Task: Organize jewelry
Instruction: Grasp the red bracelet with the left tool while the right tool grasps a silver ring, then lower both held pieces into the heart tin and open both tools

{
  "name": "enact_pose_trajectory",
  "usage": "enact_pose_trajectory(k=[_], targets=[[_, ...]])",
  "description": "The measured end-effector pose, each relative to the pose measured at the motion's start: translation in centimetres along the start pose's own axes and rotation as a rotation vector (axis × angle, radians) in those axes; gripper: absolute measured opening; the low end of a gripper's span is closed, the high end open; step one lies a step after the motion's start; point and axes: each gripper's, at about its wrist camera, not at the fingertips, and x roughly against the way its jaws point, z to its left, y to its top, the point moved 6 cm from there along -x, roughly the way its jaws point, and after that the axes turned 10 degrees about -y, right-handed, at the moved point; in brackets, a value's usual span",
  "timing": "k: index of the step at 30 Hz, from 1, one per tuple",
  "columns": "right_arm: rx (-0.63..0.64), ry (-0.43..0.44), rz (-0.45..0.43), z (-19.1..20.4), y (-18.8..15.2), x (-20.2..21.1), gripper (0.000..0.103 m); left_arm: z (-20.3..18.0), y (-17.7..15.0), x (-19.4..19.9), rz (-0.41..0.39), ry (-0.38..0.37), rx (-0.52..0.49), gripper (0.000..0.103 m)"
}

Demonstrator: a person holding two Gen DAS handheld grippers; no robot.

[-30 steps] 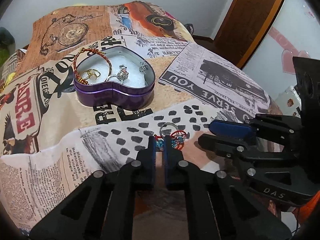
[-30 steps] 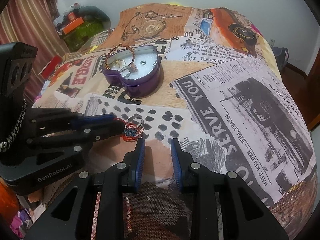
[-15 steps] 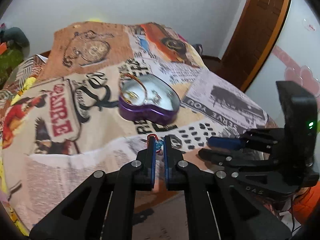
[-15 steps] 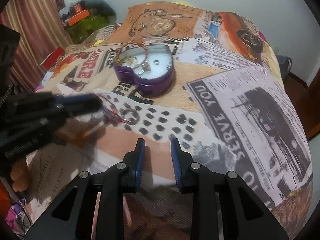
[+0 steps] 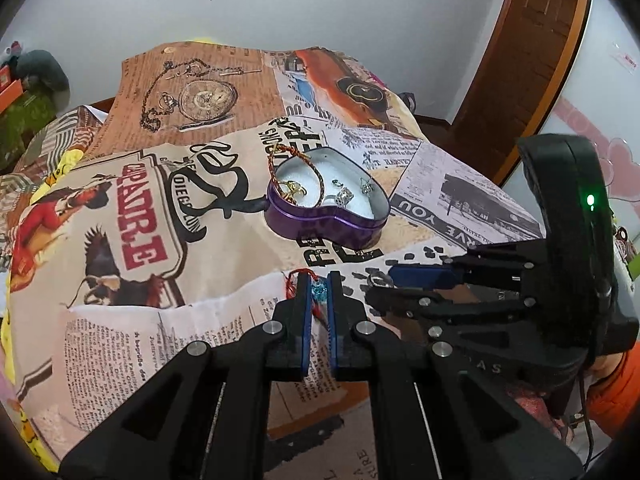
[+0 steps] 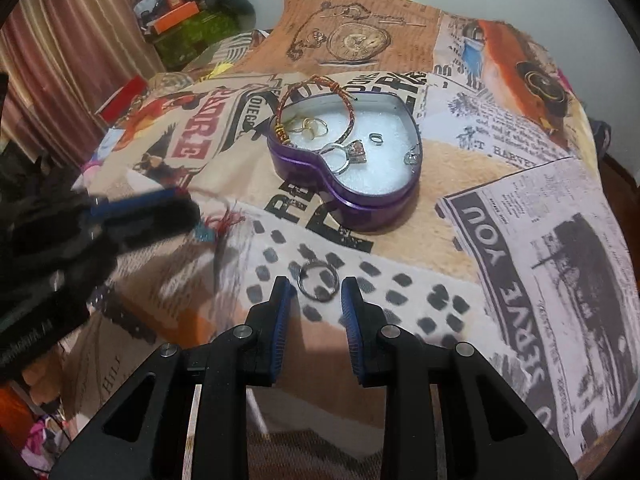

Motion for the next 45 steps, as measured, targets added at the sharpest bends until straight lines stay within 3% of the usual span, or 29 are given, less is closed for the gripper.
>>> enact_pose_trajectory(k=[9,21,32,45], targets=[[0.02,0.003,-0.021,0.3,0.2,-0.1,0.019,0.0,0.4,0.5,-0.01,0.008,0.003,0.005],[-0.009,-0.061,-0.078,-1.0,0.6,2.4,0.019,-0.8,2.8,3.4,-0.075,0.028,-0.014,0.005],[-0.072,-0.07,-0.187,-2.5,3.2,5.9,0.019,-1.6,6.1,5.2,-0.15,0.03,-0.036,0.005],[-0.117,-0.049,-0.261,-3.5,5.7,6.8,0.019,-2.1,9.3,4.3,-0.195,0.022,-0.065,0.005]])
